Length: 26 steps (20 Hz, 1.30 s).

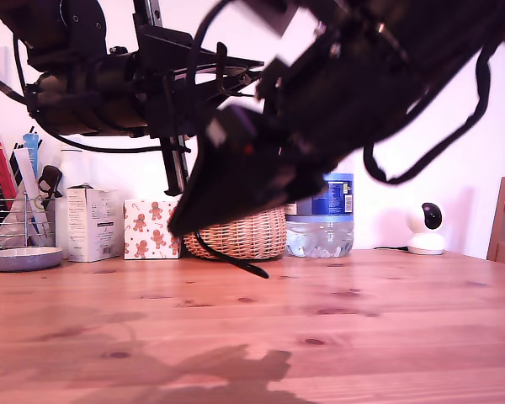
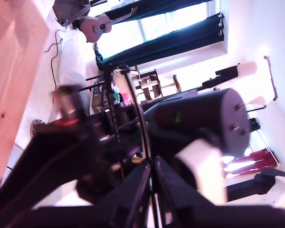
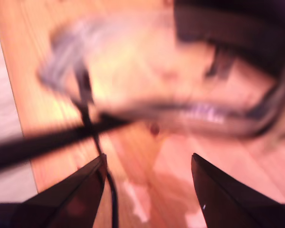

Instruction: Pick up the glasses and close them, then place them back on the table

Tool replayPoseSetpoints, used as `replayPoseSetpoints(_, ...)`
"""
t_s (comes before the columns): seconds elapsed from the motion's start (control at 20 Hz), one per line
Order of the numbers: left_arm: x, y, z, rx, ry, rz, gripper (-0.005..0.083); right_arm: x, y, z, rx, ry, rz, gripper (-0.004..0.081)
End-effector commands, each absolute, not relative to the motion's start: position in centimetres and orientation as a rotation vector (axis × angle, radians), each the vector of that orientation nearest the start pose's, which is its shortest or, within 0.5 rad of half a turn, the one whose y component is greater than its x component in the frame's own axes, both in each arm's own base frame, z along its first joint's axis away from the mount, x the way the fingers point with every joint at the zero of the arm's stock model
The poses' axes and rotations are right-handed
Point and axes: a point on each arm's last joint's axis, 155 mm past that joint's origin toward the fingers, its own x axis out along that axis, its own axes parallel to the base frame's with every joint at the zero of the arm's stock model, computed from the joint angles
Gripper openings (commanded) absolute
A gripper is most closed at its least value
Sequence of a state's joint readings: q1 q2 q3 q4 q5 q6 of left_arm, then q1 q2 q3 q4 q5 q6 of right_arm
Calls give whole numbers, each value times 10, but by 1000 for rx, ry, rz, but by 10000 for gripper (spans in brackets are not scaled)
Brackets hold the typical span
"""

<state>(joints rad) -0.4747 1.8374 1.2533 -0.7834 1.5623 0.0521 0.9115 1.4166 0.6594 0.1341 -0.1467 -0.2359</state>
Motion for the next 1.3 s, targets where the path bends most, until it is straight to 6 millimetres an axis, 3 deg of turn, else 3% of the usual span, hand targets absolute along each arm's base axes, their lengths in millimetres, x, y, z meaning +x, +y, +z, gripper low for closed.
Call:
replayPoseSetpoints(0.0,220,-318,222,-897,1292,-1773,-23,227,333,83,-463,507,1078,504)
replayPoseSetpoints(0.35,220,-318,222,-902,1300,-1768,-23,270,296,75,-545,520,814,503)
replayPoseSetpoints(0.75,220,-318,221,-898,1297,-1766,-23,291,270,78,-592,518,655,487)
replayPoseSetpoints(1.25,227,-313,221,-907,1283,-1751,-23,302,256,118,-652,399,593,471)
